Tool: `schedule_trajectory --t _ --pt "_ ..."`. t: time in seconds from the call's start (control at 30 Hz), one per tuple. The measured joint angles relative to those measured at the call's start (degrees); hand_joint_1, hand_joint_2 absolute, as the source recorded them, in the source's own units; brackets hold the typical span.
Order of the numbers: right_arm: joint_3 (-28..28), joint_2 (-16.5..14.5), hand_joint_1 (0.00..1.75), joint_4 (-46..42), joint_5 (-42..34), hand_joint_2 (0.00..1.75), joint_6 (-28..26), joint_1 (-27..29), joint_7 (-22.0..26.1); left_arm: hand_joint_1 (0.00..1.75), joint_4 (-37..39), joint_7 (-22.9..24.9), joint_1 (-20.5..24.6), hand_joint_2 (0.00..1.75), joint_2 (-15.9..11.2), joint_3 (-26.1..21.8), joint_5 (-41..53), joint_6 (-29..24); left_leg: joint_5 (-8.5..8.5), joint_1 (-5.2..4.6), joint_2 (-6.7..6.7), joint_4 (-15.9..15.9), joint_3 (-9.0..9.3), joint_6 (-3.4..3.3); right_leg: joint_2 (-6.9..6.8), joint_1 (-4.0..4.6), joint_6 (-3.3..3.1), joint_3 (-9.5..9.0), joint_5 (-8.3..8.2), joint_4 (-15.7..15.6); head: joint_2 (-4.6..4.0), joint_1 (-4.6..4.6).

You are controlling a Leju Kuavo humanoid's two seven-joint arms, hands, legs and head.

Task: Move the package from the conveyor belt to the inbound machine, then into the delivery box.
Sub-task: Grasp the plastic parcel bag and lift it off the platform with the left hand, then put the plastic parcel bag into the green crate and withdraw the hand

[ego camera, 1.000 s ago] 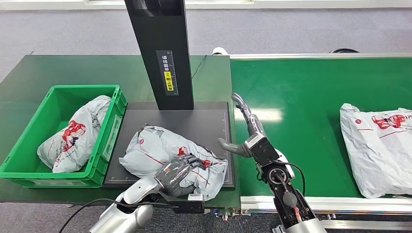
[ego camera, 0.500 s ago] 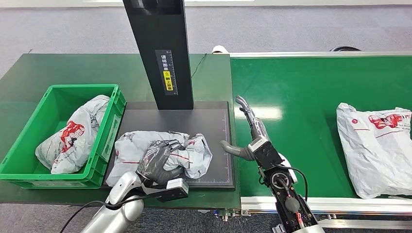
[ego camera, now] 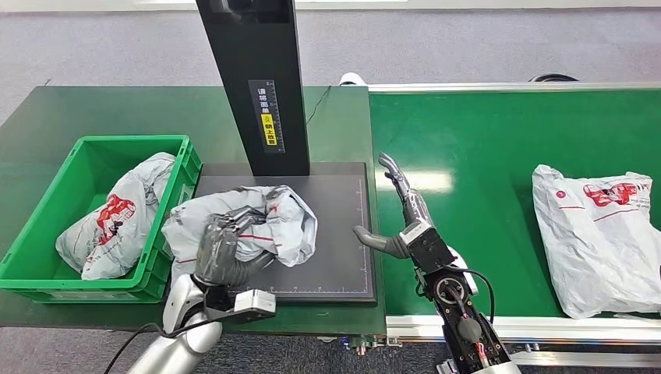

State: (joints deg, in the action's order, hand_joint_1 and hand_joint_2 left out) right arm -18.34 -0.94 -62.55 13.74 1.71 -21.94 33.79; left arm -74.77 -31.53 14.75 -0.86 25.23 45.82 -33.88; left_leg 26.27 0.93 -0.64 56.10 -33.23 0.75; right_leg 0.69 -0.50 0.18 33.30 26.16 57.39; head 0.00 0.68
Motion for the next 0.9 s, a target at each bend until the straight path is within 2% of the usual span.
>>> schedule_trajectory --t 0.1,0.2,0.33,0.5,0.6,0.73,0.9 --pt "0.0 0.0 0.0 0.0 -0.2 1.75 -0.1 0.0 0.0 1.75 -3.2 -4.7 -0.9 1.75 0.4 -1.3 -1.8 -4.3 0.0 0.0 -0.01 0.0 -0.02 0.0 -0.01 0.0 0.0 0.0 0.0 0.0 0.0 0.0" --pt "0.0 0.0 0.0 0.0 -0.5 1.75 -0.1 -0.1 0.0 1.75 -6.0 -7.7 -1.6 1.75 1.0 -2.8 -2.4 -5.2 0.0 0.0 -0.01 0.0 -0.02 0.0 -0.01 0.0 0.0 0.0 0.0 0.0 0.0 0.0" --pt "0.0 0.0 0.0 0.0 -0.6 1.75 -0.1 -0.1 0.0 1.75 -9.0 -8.0 -2.4 1.75 1.6 -4.2 -1.7 -5.2 0.0 0.0 -0.01 0.0 -0.02 0.0 0.0 0.0 0.0 0.0 0.0 0.0 0.0 0.01" --pt "0.0 -0.1 0.0 0.0 -0.9 1.75 -0.2 -0.1 0.0 1.75 -17.5 -8.5 -3.6 1.75 2.8 -6.7 1.6 -5.2 0.0 0.0 -0.01 0.0 -0.05 0.0 0.0 0.0 0.0 0.03 0.0 0.0 0.0 0.0" --pt "0.0 -0.1 0.0 0.1 -0.9 1.75 -0.2 -0.2 0.0 1.75 -18.3 -8.5 -3.7 1.75 2.9 -7.0 1.8 -5.2 0.0 0.0 -0.01 0.0 -0.05 0.0 0.0 0.0 0.0 0.03 0.0 0.0 0.01 -0.01" --pt "-0.1 -0.3 0.0 0.8 -1.1 1.75 -0.8 -0.7 0.7 1.75 -31.0 -8.6 -3.5 1.75 5.3 -16.0 9.5 -5.2 0.0 0.0 -0.01 0.0 -0.08 0.0 0.0 0.01 0.0 0.07 0.01 0.0 0.0 0.01" --pt "-0.1 -0.3 0.0 0.8 -1.1 1.75 -1.0 -0.3 0.5 1.75 -27.4 -8.3 -0.1 1.75 6.4 -25.2 17.2 -5.2 -0.03 0.01 -0.01 0.0 -0.05 0.01 -0.01 0.01 0.0 0.06 0.0 0.0 0.0 0.01"
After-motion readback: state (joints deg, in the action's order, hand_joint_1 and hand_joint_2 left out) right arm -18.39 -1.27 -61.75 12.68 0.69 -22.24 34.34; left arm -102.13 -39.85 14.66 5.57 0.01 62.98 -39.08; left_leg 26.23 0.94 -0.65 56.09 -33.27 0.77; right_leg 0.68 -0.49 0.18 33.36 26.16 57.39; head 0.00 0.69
